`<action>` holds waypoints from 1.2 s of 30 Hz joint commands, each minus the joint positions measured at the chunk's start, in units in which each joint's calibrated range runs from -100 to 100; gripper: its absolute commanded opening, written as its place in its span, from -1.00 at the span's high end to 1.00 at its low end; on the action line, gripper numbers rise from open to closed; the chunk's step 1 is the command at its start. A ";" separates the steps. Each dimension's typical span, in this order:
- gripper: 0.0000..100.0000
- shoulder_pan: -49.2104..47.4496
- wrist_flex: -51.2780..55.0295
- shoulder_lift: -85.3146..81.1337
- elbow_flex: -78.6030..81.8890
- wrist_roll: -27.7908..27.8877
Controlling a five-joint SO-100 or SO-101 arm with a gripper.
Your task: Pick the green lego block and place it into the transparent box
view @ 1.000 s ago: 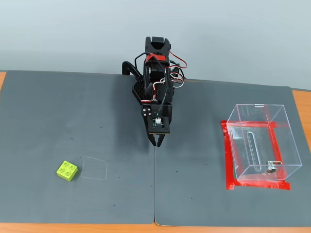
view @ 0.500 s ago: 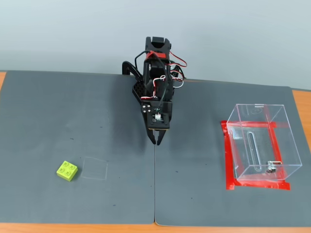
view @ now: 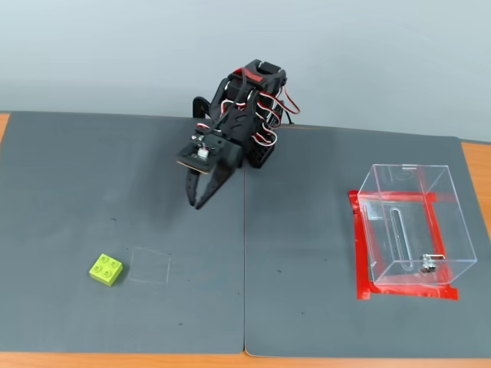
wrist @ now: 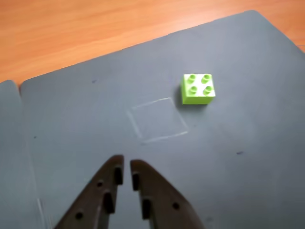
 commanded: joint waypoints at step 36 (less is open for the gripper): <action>0.36 17.29 -7.59 67.48 -41.81 12.50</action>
